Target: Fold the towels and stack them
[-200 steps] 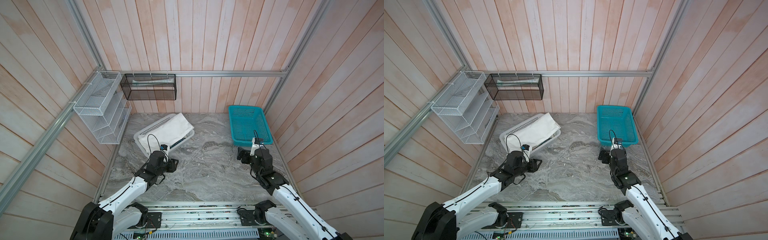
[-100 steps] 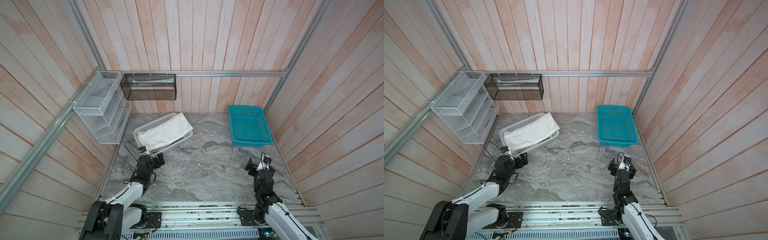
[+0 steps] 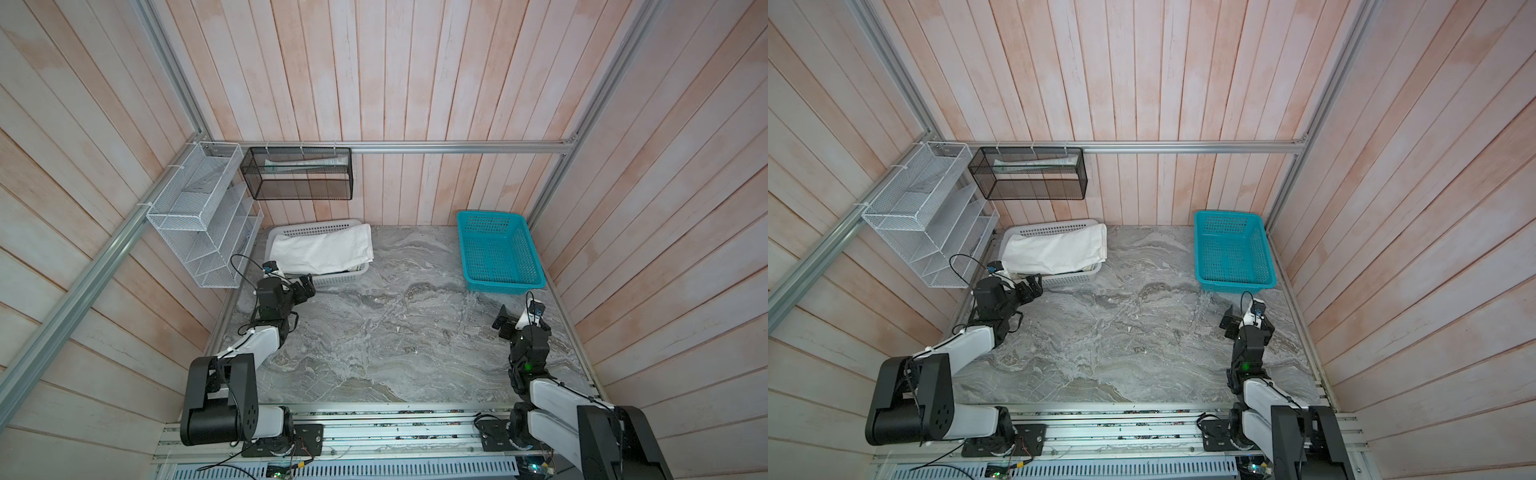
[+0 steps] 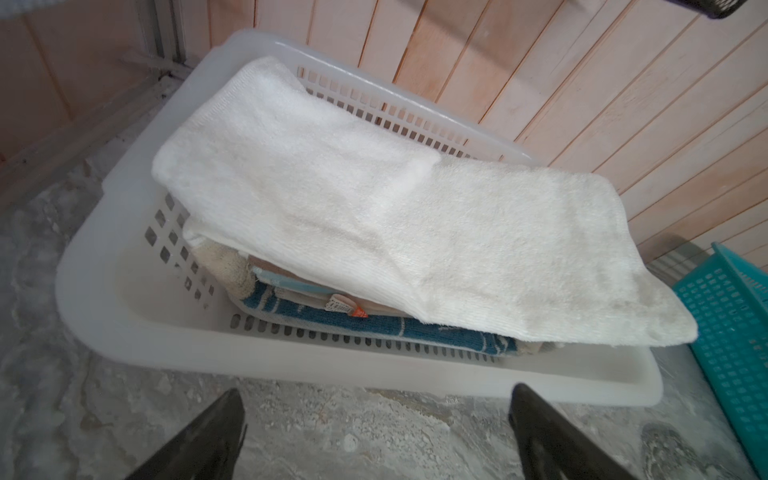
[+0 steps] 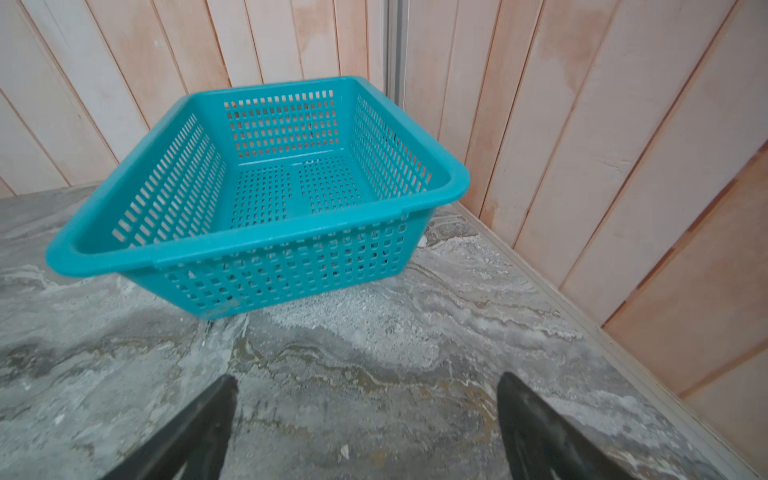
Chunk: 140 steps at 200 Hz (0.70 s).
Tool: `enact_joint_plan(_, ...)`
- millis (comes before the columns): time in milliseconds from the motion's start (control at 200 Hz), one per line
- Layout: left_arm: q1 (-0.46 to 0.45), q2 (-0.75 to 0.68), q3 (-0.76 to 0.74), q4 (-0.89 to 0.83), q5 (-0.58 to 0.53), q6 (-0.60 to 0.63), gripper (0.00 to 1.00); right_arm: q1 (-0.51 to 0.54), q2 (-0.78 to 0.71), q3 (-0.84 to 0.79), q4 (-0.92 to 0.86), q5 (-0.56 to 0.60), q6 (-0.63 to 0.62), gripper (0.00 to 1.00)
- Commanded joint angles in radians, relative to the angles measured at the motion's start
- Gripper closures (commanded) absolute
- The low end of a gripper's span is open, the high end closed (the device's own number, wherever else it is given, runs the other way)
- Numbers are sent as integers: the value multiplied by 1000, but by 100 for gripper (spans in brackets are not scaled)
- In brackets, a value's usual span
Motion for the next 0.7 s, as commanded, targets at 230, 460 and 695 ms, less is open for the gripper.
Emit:
enact_joint_plan(230,27,11,-194,312,-54,117,0,-87,153,23,320,-126,36,2)
enact_joint_plan(460,29,-24,-275,465,-137,169,0,-87,294,25,468,-185,-10,2)
enact_joint_plan(695,-3,56,-338,675,-132,220,0,-88,418,44,563,-217,-14,2)
